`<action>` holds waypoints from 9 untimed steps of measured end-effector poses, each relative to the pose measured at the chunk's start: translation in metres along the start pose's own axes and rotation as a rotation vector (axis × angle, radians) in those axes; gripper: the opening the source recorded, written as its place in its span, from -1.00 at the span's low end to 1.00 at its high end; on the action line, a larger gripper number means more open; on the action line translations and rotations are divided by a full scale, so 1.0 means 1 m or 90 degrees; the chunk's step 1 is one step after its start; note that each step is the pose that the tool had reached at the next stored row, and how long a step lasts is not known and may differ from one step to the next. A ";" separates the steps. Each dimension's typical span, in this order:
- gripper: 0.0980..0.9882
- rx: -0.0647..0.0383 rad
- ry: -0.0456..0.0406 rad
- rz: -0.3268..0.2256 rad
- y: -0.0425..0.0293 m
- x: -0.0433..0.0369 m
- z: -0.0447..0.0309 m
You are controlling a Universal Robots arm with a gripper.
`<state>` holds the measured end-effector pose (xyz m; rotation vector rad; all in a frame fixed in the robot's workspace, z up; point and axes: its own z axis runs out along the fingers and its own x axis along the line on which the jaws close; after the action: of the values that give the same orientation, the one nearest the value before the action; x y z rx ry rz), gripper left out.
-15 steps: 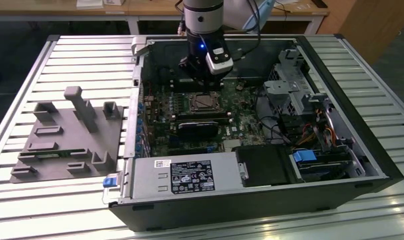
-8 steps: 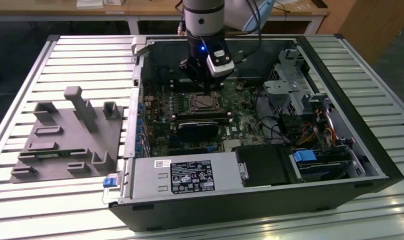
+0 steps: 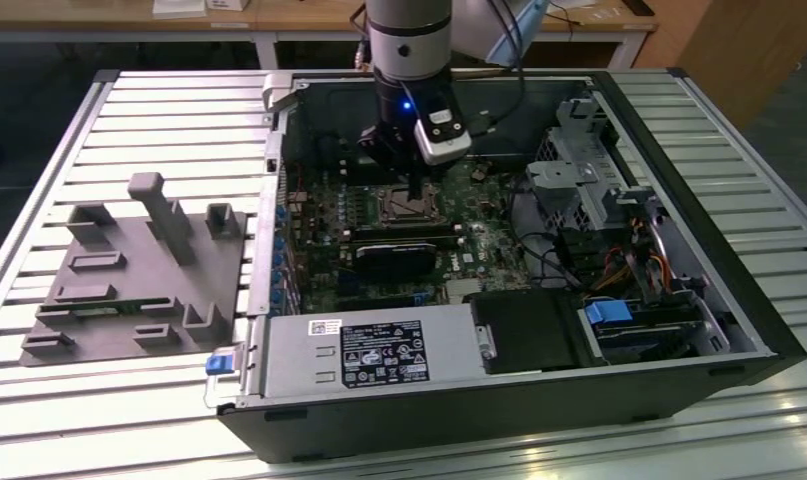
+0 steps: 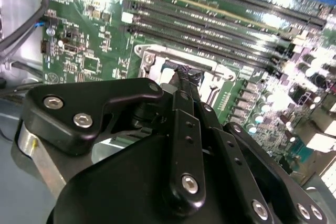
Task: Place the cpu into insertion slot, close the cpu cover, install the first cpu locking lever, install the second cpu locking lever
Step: 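Install the second cpu locking lever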
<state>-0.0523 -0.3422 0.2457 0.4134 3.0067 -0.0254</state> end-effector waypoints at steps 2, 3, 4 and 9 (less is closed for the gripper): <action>-0.98 0.000 0.0000 0.000 -0.0028 -0.0008 0.0001; -0.98 0.000 0.0000 0.000 -0.0041 -0.0011 0.0002; -0.98 0.000 0.0000 0.000 -0.0054 -0.0015 0.0002; -0.98 0.000 0.0000 0.000 -0.0101 -0.0028 0.0006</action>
<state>-0.0523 -0.3527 0.2454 0.4134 3.0066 -0.0252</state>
